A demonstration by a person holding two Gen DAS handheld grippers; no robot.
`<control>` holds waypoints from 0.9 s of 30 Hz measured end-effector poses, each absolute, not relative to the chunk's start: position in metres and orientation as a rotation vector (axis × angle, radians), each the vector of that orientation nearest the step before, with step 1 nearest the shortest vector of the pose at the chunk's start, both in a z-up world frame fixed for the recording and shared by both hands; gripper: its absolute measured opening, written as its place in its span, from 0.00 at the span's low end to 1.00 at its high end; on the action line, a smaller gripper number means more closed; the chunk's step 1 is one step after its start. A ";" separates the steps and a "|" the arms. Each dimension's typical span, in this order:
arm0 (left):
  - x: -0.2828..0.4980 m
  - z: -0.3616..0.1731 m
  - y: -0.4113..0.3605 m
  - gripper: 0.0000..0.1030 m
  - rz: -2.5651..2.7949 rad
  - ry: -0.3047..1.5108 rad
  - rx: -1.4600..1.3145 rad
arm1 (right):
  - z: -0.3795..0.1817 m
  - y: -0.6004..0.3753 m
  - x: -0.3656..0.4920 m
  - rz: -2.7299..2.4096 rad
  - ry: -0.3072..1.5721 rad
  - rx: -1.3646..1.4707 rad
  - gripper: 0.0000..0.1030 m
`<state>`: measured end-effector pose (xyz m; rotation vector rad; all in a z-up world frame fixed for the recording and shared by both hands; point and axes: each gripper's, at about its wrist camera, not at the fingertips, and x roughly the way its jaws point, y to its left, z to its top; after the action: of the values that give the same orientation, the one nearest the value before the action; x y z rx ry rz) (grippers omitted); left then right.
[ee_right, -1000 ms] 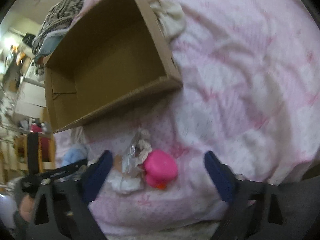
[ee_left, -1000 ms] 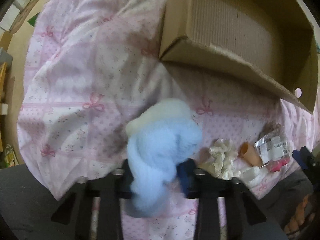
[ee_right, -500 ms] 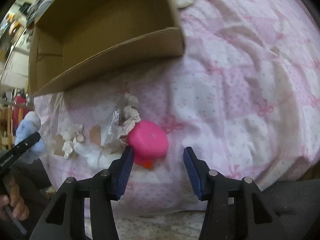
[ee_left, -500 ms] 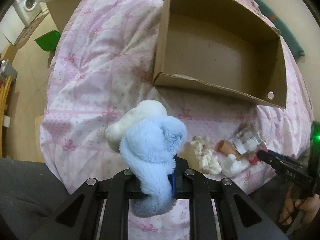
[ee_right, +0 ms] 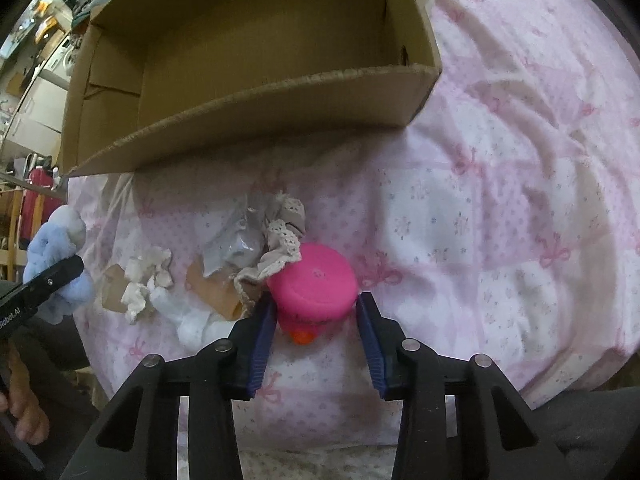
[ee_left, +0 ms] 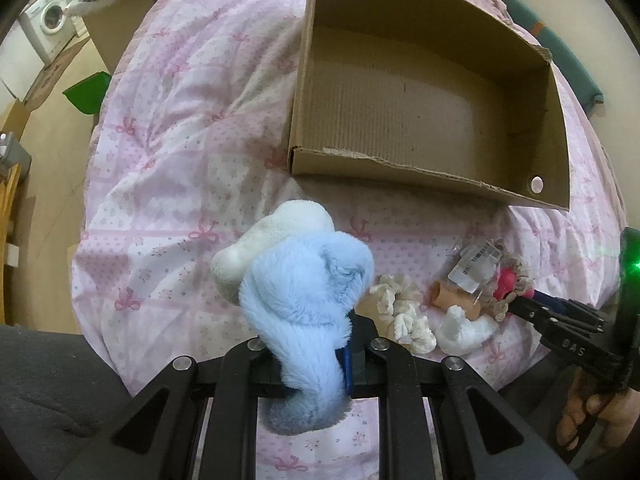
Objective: Organize soft objects
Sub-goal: 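Lift the blue plush and pink duck over the cardboard box with both tools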
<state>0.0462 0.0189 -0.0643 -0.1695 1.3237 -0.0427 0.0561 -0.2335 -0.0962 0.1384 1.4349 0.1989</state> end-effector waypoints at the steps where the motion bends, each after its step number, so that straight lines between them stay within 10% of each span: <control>1: 0.046 -0.063 0.020 0.15 -0.042 1.320 -0.171 | -0.093 -0.233 0.055 0.207 1.426 0.144 0.41; 27: 0.042 -0.031 0.026 0.15 0.026 1.171 -0.120 | -0.003 -0.231 0.033 0.228 1.022 0.220 0.41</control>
<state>0.0419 0.0256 -0.0315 -0.1204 1.1705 0.0258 0.0330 -0.2308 -0.0032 0.2196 1.0219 0.2284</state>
